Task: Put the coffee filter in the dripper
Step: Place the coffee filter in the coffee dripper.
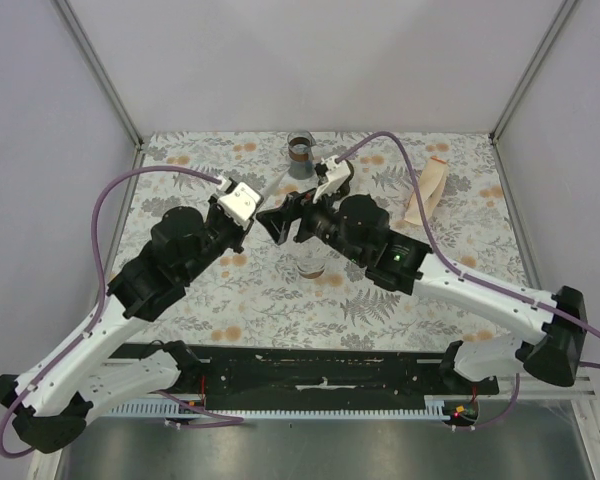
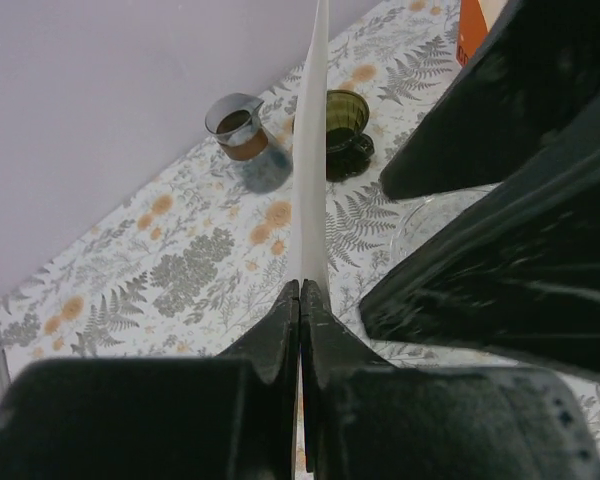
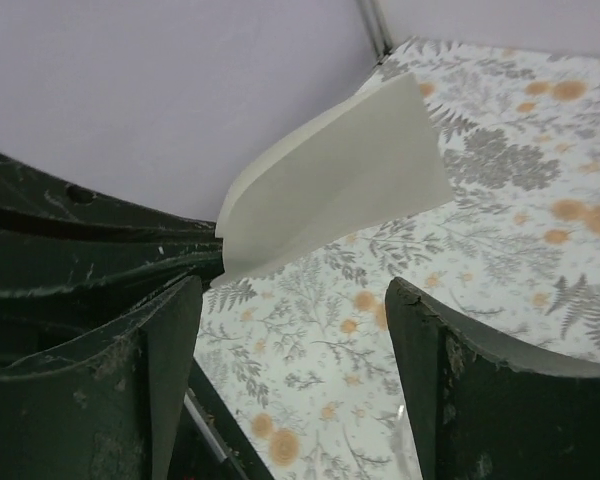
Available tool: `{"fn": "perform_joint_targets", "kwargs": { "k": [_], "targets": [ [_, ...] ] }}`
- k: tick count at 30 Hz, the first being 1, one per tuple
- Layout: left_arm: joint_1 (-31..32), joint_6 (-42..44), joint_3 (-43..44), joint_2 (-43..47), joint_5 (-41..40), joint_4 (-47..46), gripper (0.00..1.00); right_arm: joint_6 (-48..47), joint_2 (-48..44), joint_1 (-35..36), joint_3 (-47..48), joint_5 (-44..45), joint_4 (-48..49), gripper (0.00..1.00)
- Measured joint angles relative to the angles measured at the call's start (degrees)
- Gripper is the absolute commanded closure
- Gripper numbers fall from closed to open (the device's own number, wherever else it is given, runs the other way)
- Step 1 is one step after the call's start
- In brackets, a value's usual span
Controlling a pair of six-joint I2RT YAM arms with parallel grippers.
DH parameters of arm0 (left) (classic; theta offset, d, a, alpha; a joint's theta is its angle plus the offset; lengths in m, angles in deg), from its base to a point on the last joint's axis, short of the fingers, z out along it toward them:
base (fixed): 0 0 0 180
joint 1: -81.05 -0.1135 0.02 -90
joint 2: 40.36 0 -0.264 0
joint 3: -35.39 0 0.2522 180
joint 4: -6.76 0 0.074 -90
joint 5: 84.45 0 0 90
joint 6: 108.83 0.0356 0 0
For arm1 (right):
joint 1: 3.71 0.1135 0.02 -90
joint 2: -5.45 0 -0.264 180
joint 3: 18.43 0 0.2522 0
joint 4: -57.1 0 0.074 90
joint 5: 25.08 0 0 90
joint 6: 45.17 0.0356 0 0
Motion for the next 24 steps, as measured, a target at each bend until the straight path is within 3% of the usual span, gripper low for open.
{"fn": "perform_joint_targets", "kwargs": {
  "k": [4,13,17,24],
  "targets": [
    [1.4,5.4,-4.6,3.0,-1.1,-5.5,0.98,4.9,4.3,0.8,0.0,-0.9,4.2,0.24],
    [2.1,10.4,-7.0,6.4,-1.6,-12.0,0.98,9.0,6.5,0.9,0.0,-0.9,10.5,0.57],
    [2.4,11.1,-7.2,6.7,-1.4,-12.1,0.98,9.5,6.9,0.1,0.0,0.4,11.2,0.57],
    [2.7,11.5,-7.4,6.3,-1.8,-12.0,0.98,8.2,6.9,-0.6,0.0,3.9,11.9,0.45]
  ]
}}
